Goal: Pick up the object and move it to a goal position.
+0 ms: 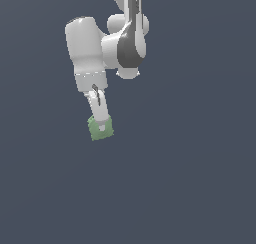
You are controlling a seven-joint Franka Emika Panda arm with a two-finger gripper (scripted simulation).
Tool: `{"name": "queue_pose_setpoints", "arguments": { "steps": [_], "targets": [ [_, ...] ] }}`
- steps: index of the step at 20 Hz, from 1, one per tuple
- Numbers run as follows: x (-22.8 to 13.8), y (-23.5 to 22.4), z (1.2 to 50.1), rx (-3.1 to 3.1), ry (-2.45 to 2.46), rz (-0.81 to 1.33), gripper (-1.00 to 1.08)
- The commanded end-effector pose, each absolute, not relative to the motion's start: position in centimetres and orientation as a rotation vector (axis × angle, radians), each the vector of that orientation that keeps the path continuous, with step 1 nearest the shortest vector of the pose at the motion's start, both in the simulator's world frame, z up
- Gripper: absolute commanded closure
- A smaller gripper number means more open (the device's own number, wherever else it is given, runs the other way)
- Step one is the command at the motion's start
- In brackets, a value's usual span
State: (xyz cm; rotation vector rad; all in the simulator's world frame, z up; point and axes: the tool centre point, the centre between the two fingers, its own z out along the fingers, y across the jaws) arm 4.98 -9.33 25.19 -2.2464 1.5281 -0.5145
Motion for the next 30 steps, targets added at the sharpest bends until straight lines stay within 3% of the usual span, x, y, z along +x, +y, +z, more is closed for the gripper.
{"name": "queue_pose_setpoints", "arguments": {
  "steps": [1,30],
  "targets": [
    [5.3,-10.2,26.7,-2.228,1.497,-0.545,1.08],
    [6.2,-20.6,43.8,-1.977,1.138,-0.838,1.08]
  ]
}}
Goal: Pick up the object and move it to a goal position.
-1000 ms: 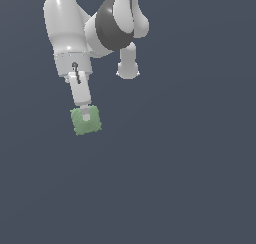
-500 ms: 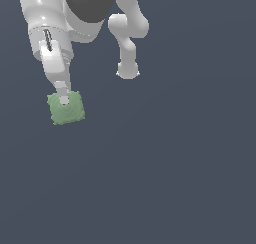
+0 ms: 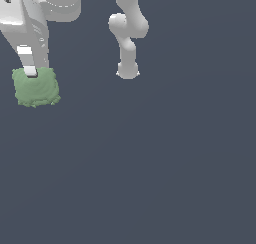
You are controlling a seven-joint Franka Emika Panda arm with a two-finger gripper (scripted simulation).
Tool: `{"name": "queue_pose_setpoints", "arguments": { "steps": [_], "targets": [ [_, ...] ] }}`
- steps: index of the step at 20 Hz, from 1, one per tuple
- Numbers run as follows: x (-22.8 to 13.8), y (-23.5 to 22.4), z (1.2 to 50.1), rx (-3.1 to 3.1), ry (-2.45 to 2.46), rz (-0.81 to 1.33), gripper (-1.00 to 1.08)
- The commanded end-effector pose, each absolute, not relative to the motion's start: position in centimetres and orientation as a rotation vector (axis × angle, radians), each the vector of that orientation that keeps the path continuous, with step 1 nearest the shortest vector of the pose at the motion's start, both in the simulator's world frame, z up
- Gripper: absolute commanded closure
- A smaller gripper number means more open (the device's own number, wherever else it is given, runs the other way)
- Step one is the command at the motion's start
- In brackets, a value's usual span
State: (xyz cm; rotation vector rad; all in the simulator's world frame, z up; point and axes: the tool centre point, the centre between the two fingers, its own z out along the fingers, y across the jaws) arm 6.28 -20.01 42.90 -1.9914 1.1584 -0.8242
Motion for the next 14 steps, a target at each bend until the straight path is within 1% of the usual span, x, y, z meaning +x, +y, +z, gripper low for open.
{"name": "queue_pose_setpoints", "arguments": {
  "steps": [1,8,14],
  "targets": [
    [6.1,-20.9,44.3,-1.969,1.128,-0.845,1.08],
    [5.7,-22.8,46.8,-1.925,1.074,-0.880,1.08],
    [5.6,-23.2,47.3,-1.916,1.066,-0.883,1.08]
  ]
}}
